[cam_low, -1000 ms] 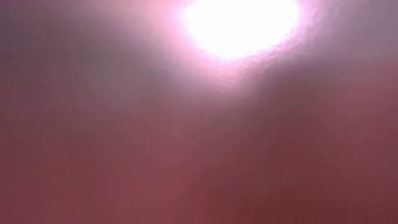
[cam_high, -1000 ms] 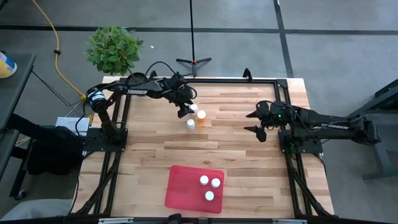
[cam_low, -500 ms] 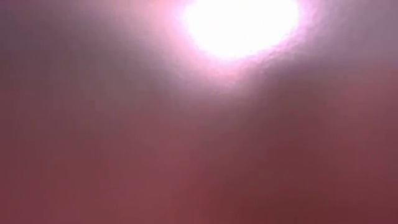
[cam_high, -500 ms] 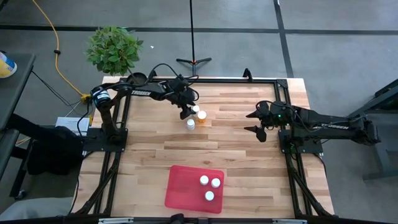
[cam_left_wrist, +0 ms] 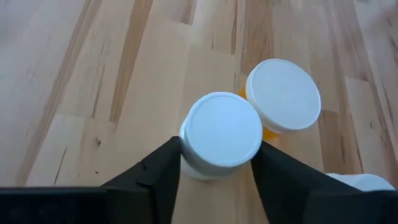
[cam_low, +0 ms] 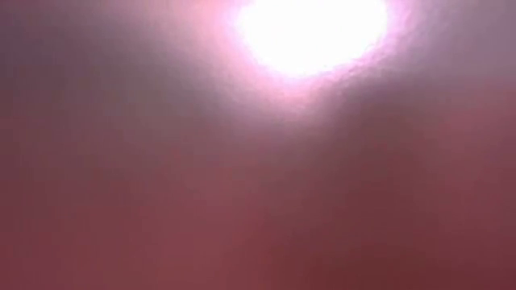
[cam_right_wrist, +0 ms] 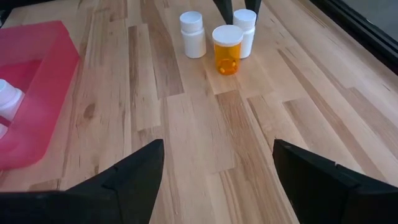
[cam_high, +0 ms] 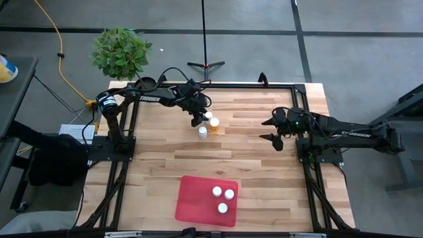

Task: Pick and place pill bottles into a basket
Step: Put the white pill bottle into the red bin

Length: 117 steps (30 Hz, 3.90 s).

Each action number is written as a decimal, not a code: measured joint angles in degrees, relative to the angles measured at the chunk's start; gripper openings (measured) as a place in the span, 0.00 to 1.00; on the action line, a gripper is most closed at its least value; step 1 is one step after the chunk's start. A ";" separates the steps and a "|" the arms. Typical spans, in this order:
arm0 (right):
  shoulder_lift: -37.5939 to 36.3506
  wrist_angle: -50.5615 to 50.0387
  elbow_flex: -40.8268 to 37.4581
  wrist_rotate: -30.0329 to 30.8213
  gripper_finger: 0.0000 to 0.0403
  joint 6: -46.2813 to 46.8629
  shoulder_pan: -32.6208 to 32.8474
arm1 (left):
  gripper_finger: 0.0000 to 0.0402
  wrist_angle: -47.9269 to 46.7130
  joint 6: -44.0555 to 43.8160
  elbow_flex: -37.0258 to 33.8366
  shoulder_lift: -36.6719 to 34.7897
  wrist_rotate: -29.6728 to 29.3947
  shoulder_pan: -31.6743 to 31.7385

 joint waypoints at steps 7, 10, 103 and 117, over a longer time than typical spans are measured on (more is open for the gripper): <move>0.00 -0.04 0.01 0.00 0.72 -0.01 0.00 | 0.43 0.11 0.00 0.00 -0.09 0.00 0.02; 0.00 -0.04 0.02 0.00 0.72 -0.01 0.00 | 0.42 0.17 0.00 -0.02 -0.09 0.00 0.02; 2.07 -0.51 0.02 -1.95 0.72 0.45 0.02 | 0.95 -43.22 2.08 22.43 -0.20 -26.75 -18.37; 7.39 -0.26 0.02 -2.38 0.72 0.39 0.43 | 0.95 -42.87 0.17 21.54 -0.20 -26.84 -18.38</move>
